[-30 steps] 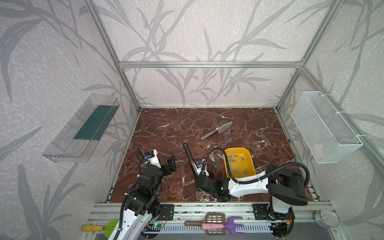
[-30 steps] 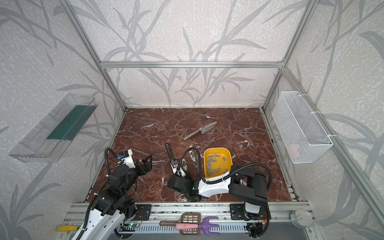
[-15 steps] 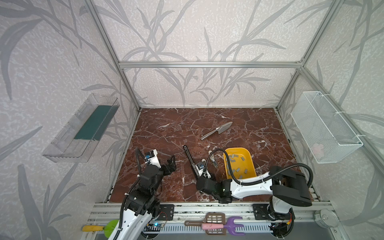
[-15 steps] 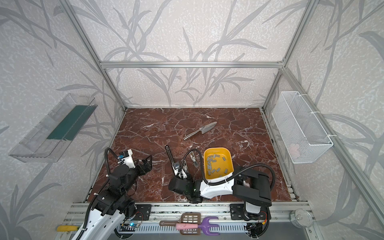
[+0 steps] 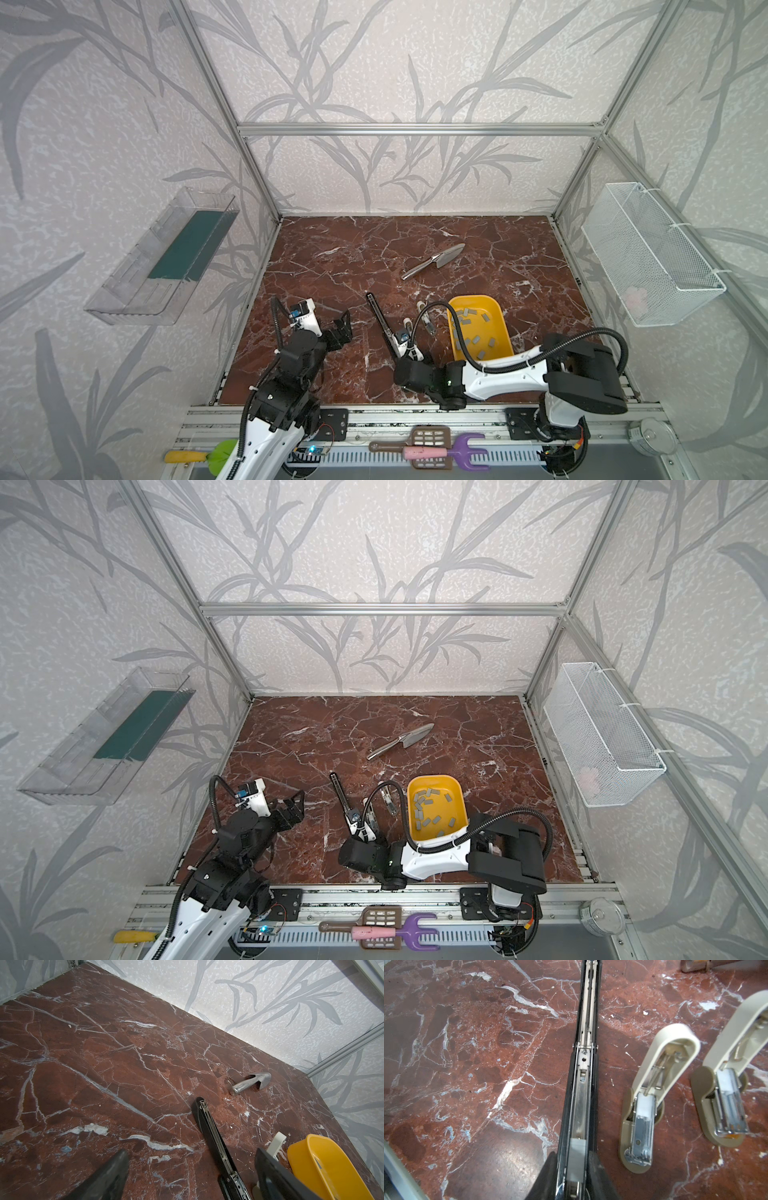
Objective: Load the staples into the stapler
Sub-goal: 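Lower the strip into the stapler channel and open the right gripper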
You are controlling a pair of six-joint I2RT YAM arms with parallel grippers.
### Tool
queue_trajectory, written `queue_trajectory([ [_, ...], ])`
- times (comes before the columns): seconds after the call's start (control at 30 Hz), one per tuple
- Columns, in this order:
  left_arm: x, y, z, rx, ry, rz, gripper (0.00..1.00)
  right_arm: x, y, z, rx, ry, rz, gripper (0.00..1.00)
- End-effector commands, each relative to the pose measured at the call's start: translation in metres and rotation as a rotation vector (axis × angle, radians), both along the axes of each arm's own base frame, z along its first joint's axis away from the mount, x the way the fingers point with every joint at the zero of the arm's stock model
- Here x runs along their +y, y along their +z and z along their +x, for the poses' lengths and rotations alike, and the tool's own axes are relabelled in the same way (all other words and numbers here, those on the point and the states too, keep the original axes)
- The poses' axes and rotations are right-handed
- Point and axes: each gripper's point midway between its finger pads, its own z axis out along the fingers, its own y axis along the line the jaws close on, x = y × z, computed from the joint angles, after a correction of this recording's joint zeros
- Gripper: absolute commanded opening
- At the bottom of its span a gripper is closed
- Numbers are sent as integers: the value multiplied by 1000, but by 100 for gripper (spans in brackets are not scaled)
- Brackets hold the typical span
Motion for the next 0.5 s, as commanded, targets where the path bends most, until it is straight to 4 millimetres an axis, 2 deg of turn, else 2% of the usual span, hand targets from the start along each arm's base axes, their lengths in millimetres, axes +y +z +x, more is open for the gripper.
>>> queue_trajectory([
  [0.0, -2, 1, 1, -16, -11, 9, 95, -5, 3, -1, -9, -10, -12, 34],
  [0.13, -2, 1, 1, -17, -12, 9, 95, -7, 6, -1, -12, -14, -14, 40],
  [0.47, -2, 1, 1, -17, -14, 8, 95, -9, -18, -16, 62, -6, -55, 43],
])
